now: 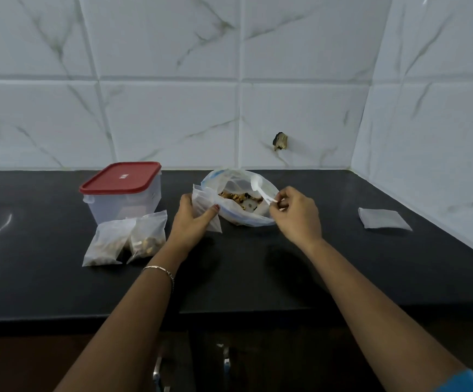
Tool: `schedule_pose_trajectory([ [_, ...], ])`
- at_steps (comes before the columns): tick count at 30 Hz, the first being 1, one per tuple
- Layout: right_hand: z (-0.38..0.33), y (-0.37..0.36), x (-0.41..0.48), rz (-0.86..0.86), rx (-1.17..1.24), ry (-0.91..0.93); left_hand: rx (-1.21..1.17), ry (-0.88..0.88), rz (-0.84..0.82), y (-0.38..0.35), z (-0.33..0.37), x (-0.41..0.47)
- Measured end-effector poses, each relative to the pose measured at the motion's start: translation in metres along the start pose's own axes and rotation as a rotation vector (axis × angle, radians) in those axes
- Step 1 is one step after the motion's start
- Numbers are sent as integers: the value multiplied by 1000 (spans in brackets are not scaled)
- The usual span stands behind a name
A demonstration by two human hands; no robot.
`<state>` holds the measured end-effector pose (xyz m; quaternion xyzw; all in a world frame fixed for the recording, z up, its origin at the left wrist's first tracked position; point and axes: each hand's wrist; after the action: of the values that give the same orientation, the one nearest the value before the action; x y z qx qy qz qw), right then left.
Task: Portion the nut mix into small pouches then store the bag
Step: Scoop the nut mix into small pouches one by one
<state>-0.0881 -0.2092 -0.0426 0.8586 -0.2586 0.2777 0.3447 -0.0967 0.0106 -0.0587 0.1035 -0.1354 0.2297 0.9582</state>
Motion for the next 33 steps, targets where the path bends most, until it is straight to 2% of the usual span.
schedule_pose_trajectory([
  [5, -4, -22, 25, -98, -6, 147, -126, 74, 89, -11, -3, 26],
  [9, -6, -37, 43, -157, -104, 351, -166, 106, 9, -16, -6, 39],
  [16, -20, -57, 65, -303, -434, 793, -173, 173, -75, -28, -9, 49],
  [26, -23, -68, 67, -386, -328, 766, -16, 216, -121, -28, -14, 52],
  [33, -8, -47, 81, -430, -306, 728, -24, 243, -104, -29, -10, 48],
])
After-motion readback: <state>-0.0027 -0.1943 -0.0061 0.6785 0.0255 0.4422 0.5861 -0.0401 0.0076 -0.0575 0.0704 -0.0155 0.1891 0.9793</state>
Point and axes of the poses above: each hand's wrist, its own x-axis towards the middle knuckle, its own y-axis out of the back of the hand, z = x × y, and after that the axes turned 13 degrees about z, right-handed
